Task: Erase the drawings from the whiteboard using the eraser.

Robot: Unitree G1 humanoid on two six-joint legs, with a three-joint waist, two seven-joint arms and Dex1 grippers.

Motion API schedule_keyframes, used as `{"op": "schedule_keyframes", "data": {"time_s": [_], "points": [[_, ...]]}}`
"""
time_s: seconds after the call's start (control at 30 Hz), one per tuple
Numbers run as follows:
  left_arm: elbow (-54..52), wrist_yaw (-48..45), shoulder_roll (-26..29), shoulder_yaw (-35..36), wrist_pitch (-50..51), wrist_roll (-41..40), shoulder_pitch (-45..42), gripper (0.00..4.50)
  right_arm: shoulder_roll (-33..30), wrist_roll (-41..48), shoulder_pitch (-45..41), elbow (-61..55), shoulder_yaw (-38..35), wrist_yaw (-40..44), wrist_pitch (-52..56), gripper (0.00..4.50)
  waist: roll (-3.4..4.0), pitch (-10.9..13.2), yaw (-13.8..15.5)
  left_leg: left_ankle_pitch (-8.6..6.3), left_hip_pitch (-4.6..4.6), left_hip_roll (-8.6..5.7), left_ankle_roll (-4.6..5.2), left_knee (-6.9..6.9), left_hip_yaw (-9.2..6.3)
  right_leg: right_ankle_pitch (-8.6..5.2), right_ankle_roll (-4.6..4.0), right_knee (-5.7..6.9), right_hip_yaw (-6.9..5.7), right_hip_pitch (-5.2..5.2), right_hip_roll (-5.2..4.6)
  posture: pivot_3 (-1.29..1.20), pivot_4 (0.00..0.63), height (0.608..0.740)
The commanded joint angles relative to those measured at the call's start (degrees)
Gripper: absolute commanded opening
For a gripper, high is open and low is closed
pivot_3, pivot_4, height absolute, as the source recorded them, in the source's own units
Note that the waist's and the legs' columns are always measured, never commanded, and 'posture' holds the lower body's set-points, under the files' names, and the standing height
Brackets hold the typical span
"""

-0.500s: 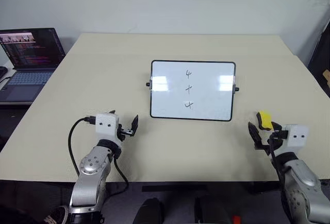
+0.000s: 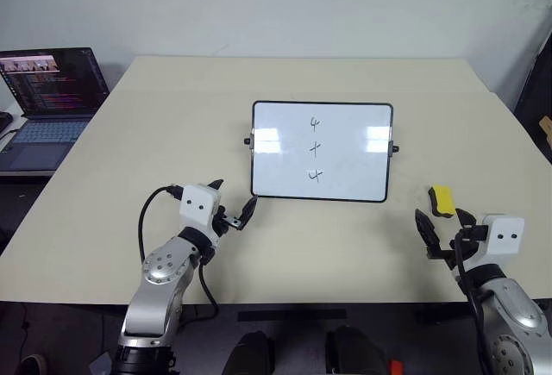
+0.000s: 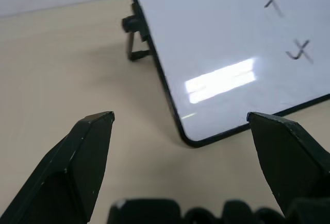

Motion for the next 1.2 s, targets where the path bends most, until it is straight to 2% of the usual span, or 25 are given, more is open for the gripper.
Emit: {"op": "schedule_keyframes", "data": {"time_s": [0.03, 0.1, 0.2, 0.37, 0.53, 0.8, 1.2], "points": [[-0.6, -5.7, 3.5, 0.8, -2.2, -2.4, -3.6, 4.5, 0.4, -1.6, -2.6, 2.3, 0.4, -2.4, 1.4, 4.47, -0.01, 0.0, 0.0, 0.0, -0.01, 0.0, 0.0, 0.01, -0.01, 0.01, -0.01, -0.01, 0.0, 0.0, 0.0, 0.0, 0.15, 0.74], [-0.2, -7.6, 4.5, 0.0, -0.8, -3.5, -6.4, 4.5, 0.4, -2.0, -5.1, 4.3, -0.2, -4.1, 2.8, 4.47, 0.0, 0.0, 0.0, 0.0, 0.01, 0.0, 0.0, 0.0, 0.02, 0.0, -0.02, 0.0, -0.01, 0.0, 0.02, 0.0, 0.15, 0.74], [0.0, -16.2, 6.0, -4.9, 3.3, -7.4, -12.0, 4.5, -0.1, -2.2, -10.0, 5.9, -2.2, -6.3, 3.5, 4.47, 0.03, 0.0, 0.0, 0.0, 0.0, -0.06, 0.0, 0.0, 0.03, 0.01, -0.02, 0.0, -0.01, 0.0, 0.12, 0.0, 0.15, 0.74], [2.7, -28.4, 9.4, -8.7, 7.2, -11.9, -20.7, 4.5, -0.7, -0.8, -15.4, 8.2, -4.0, -7.8, 6.5, 4.47, 0.03, 0.0, -0.1, 0.0, -0.02, -0.05, 0.01, -0.03, -0.01, 0.0, -0.02, 0.03, -0.03, -0.02, 0.2, 0.0, 0.15, 0.74], [6.1, -35.1, 11.3, -10.6, 5.9, -11.8, -24.9, 4.5, -0.8, 1.5, -20.2, 12.1, -7.1, -10.0, 12.6, 4.47, 0.06, 0.0, -0.4, -0.03, -0.01, -0.05, 0.07, -0.04, 0.08, 0.0, -0.02, 0.02, 0.03, -0.04, 0.21, 0.0, 0.15, 0.74], [7.5, -36.5, 10.5, -10.9, 3.8, -10.6, -24.1, 4.5, -4.7, 2.1, -23.5, 17.5, -6.9, -6.7, 16.2, 4.47, 0.08, 0.1, -0.6, -0.08, -0.05, -0.04, 0.15, -0.04, 0.1, -0.02, -0.02, 0.02, 0.05, -0.07, 0.19, 0.0, 0.15, 0.74], [6.0, -34.9, 11.0, -10.6, 3.7, -9.5, -21.9, 4.5, -7.7, -1.8, -28.2, 27.9, -4.8, -4.0, 13.0, 4.47, 0.1, 0.1, -1.2, -0.09, -0.05, -0.04, 0.17, -0.03, 0.12, -0.02, -0.01, 0.02, 0.06, -0.07, 0.18, 0.0, 0.15, 0.74]]}}
